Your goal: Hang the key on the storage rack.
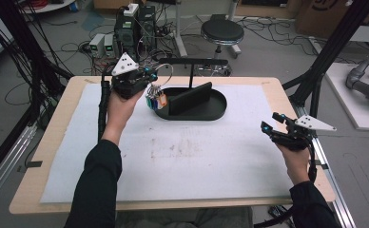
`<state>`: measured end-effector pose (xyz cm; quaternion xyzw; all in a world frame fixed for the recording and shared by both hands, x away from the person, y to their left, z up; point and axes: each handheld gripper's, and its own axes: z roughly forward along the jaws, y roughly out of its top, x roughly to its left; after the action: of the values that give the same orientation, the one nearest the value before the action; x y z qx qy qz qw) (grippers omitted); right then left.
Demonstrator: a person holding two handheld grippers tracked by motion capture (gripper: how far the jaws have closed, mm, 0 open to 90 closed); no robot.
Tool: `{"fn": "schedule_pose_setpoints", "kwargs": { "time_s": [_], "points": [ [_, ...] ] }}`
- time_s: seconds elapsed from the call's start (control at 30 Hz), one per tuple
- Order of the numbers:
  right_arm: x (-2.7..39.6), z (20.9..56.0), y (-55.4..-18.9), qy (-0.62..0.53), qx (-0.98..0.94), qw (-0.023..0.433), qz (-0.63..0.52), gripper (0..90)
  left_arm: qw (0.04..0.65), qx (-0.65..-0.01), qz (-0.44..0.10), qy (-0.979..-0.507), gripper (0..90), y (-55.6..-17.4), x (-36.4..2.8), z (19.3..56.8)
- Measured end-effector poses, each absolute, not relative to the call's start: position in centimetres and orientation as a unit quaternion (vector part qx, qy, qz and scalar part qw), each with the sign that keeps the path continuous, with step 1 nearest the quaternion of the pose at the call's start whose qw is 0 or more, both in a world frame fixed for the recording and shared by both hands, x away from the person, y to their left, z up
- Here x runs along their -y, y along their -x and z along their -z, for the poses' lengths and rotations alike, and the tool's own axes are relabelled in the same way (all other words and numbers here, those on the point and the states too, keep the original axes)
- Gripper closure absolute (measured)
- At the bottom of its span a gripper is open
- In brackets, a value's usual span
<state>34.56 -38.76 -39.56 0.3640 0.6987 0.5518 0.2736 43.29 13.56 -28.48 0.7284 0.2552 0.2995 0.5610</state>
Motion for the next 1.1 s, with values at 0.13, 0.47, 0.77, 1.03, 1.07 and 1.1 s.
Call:
{"fn": "schedule_pose_setpoints", "kwargs": {
  "time_s": [0.13,0.47,0.77,1.03,1.07,1.1],
  "points": [
    [38.7,39.6,-34.6,-0.363,-0.699,0.274,-0.552,32.4,0.556,-0.264,-0.304,-0.728,86.7,-44.2,-13.5,28.9],
    [38.7,39.6,-34.7,-0.362,-0.700,0.272,-0.552,32.4,0.539,-0.279,-0.314,-0.730,86.7,-46.1,-13.3,30.0],
    [38.7,39.6,-34.6,-0.363,-0.700,0.271,-0.552,32.4,0.539,-0.291,-0.313,-0.726,86.7,-47.4,-12.7,30.9],
    [38.7,39.6,-34.7,-0.363,-0.700,0.271,-0.552,32.3,0.532,-0.300,-0.308,-0.729,86.7,-48.2,-12.3,31.7],
    [38.7,39.6,-34.7,-0.363,-0.700,0.271,-0.552,32.3,0.532,-0.300,-0.308,-0.729,86.7,-48.2,-12.3,31.7],
    [38.7,39.6,-34.7,-0.363,-0.700,0.271,-0.552,32.4,0.534,-0.302,-0.306,-0.728,86.7,-48.3,-12.3,31.8]
  ]
}}
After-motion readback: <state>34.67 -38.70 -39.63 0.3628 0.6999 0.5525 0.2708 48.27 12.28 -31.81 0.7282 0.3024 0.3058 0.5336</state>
